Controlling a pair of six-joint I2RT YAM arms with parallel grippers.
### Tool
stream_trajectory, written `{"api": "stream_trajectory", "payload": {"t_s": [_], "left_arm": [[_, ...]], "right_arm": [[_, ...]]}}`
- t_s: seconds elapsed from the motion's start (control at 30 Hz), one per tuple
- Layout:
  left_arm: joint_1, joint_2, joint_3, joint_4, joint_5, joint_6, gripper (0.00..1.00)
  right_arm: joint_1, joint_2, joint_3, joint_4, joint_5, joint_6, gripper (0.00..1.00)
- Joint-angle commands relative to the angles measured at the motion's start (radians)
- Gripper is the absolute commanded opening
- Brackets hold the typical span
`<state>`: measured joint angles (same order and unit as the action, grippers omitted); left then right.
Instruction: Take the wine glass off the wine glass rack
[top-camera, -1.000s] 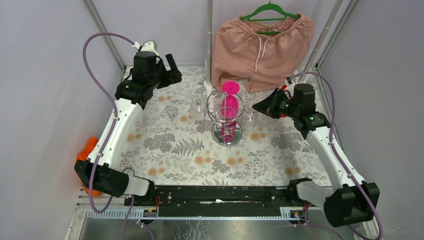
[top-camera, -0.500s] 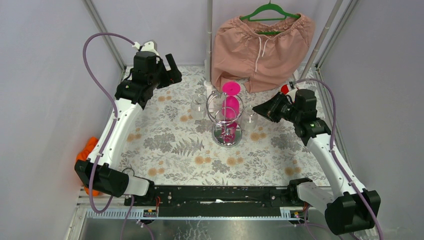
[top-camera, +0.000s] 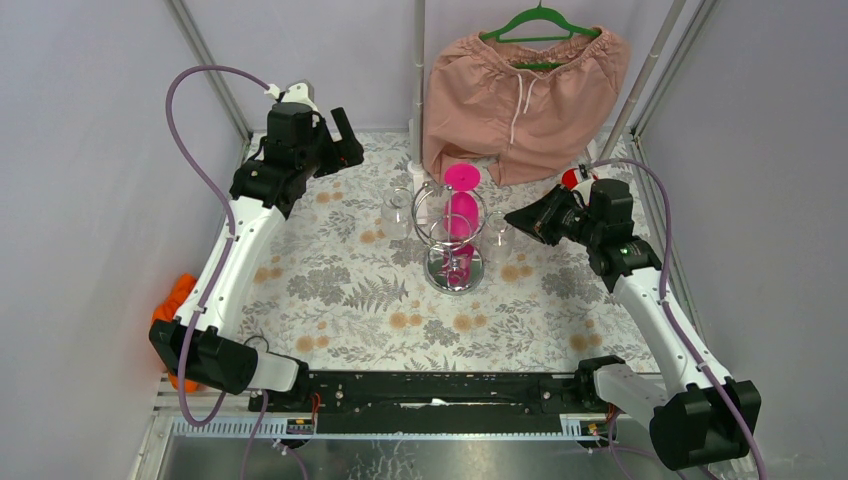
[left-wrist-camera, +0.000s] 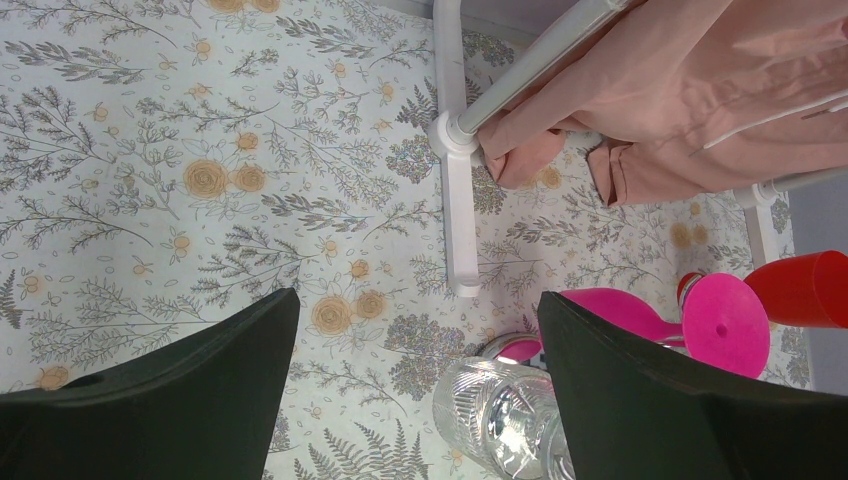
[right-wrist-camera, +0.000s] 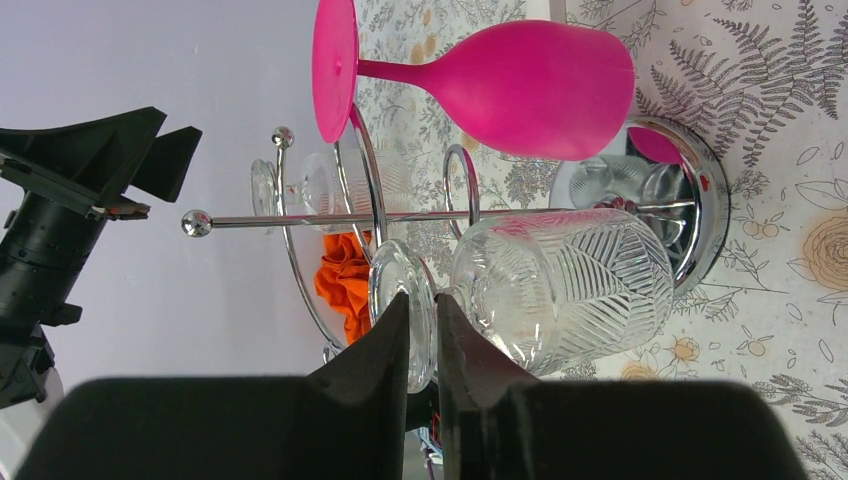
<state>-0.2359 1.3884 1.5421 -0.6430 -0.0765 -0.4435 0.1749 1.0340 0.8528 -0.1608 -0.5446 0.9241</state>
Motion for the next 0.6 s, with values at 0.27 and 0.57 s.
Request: {"api": "stream_trajectory", "payload": {"t_s": [0.27, 0.57], "left_arm": [[-0.006, 0.006, -0.007, 0.042, 0.012, 0.009, 0.97], [-0.005, 0.007, -0.006, 0.042, 0.017, 0.01, 0.97]], "right_arm": [[0.008, -0.043, -0.013, -0.009, -0.02, -0.007, 0.29], [0.008, -0.061, -0.018, -0.017, 0.0, 0.0, 0.22]]}}
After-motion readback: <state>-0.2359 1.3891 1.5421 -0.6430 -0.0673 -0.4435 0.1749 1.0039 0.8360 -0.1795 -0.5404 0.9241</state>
